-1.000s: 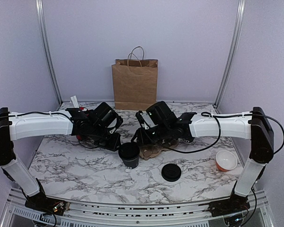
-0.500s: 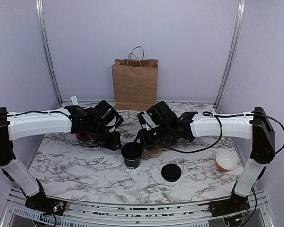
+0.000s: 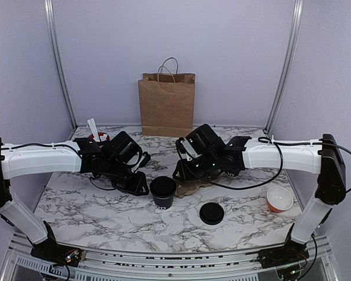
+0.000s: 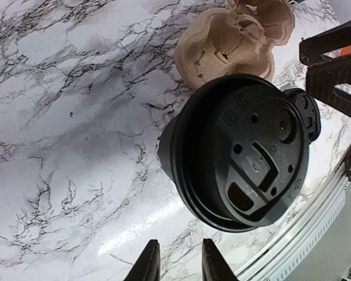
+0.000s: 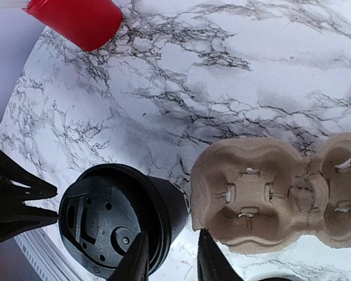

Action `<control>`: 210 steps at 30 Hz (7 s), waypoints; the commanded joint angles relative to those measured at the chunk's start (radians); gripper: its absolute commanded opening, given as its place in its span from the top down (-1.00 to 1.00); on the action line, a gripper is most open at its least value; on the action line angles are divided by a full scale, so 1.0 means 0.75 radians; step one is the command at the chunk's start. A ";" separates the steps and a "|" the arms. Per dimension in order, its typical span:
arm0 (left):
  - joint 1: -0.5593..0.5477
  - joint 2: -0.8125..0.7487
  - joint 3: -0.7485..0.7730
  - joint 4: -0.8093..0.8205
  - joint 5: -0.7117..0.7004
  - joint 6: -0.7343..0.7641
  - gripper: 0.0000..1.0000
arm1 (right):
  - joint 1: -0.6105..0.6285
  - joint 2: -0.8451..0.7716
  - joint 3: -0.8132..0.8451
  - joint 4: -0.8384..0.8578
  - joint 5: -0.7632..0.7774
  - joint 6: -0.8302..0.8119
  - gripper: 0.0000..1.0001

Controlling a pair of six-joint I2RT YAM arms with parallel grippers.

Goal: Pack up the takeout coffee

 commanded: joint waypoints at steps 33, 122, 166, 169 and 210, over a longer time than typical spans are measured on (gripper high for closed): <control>0.045 0.135 0.080 0.087 -0.020 0.056 0.52 | 0.132 0.030 0.014 -0.096 0.052 0.040 0.48; 0.229 -0.223 -0.184 0.091 -0.021 -0.123 0.49 | 0.319 0.210 0.193 0.228 0.059 -0.226 0.48; 0.262 -0.060 -0.183 0.282 0.060 -0.194 0.50 | 0.028 0.316 0.323 0.105 -0.043 -0.120 0.35; 0.258 -0.067 -0.172 0.276 0.067 -0.184 0.50 | 0.030 0.300 0.316 0.094 -0.021 -0.118 0.31; 0.217 -0.081 -0.127 0.216 0.006 -0.138 0.52 | 0.113 0.311 0.345 -0.055 0.086 -0.075 0.36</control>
